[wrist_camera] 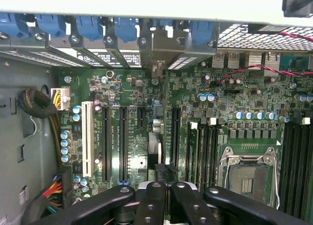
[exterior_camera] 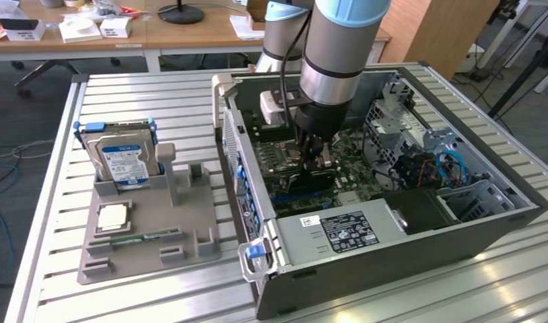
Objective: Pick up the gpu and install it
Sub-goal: 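Press down on the gpu until it lock into place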
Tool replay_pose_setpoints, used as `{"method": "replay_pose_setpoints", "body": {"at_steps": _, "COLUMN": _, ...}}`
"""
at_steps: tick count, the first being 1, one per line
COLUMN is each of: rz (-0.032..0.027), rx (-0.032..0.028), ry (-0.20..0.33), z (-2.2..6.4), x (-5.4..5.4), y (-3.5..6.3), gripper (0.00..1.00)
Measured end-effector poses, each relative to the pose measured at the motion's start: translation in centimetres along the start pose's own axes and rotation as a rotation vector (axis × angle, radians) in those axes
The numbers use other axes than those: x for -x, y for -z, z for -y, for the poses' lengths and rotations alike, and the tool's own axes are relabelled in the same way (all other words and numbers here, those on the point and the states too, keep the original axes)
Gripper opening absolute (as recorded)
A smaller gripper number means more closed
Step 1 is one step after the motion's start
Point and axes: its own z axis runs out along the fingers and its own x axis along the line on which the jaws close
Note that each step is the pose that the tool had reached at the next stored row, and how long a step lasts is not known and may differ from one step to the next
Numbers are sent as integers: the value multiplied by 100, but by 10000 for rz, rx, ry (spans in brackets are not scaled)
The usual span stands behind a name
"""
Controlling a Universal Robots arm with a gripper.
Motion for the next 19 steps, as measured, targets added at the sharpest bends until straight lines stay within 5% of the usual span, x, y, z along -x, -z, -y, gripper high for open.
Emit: {"method": "replay_pose_setpoints", "body": {"at_steps": 19, "rz": 36, "rx": 1, "ry": -2, "z": -1, "x": -14, "y": -18, "gripper": 10}}
